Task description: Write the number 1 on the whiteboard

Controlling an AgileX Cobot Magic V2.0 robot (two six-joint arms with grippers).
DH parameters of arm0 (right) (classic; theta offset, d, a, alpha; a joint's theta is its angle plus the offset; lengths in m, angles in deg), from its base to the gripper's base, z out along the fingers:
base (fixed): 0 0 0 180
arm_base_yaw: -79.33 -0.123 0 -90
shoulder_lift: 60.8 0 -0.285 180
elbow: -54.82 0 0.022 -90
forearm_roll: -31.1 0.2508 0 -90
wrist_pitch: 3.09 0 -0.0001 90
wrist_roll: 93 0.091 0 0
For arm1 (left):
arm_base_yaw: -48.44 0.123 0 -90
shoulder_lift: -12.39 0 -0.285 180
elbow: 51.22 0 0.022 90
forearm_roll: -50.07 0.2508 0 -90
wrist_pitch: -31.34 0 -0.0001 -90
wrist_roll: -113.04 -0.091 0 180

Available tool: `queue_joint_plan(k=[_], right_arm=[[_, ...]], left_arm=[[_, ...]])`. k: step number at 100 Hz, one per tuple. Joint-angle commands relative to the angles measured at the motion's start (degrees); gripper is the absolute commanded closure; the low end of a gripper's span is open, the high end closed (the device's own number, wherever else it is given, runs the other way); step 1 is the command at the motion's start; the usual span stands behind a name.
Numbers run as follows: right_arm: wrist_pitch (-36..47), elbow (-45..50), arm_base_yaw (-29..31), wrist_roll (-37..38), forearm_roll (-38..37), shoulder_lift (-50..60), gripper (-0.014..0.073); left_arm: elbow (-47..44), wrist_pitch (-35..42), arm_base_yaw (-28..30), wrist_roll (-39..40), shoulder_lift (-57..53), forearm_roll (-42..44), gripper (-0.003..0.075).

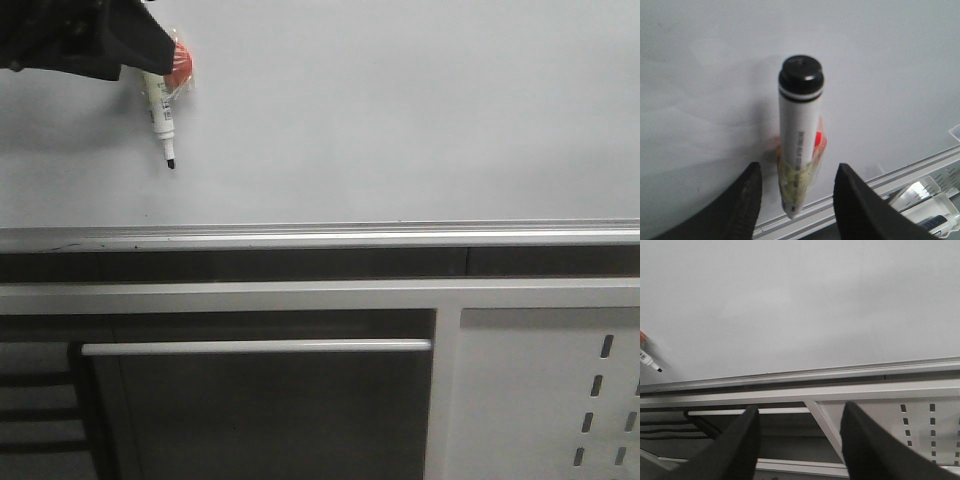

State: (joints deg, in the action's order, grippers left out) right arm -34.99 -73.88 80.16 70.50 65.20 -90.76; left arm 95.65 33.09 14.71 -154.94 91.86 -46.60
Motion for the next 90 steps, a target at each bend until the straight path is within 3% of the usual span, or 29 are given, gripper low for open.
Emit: queue_joint_plan(k=[1,29,39,51,70,90], right_arm=[[3.9,-2.0,0.4,-0.7,1.2,-0.8,0.0262],[4.1,-2.0,0.4,-0.7,1.2,-0.8,0.0262],[4.2,-2.0,0.4,-0.7,1.2,-0.8,0.0262],[4.3,-2.0,0.4,-0.7,1.2,-0.8,0.0262],[4.3,-2.0,0.4,-0.7,1.2,-0.8,0.0262],[0.6,-2.0,0.3,-0.9,1.2,-1.1,0.0262]], left_arm=[[2.9,-0.5,-0.5,0.0,-0.4,-0.3,0.0409],[4.1,1.2,-0.5,0.0,1.6,-0.3,0.0435],[4.2,1.8,-0.5,0.0,1.9,-0.3,0.0547],[4.2,1.9,-0.5,0.0,1.9,0.5,0.0743],[4.2,2.2,-0.5,0.0,1.7,0.8,0.0741],[4.0,-4.5,-3.3,0.0,-0.4,6.3,0.0741]])
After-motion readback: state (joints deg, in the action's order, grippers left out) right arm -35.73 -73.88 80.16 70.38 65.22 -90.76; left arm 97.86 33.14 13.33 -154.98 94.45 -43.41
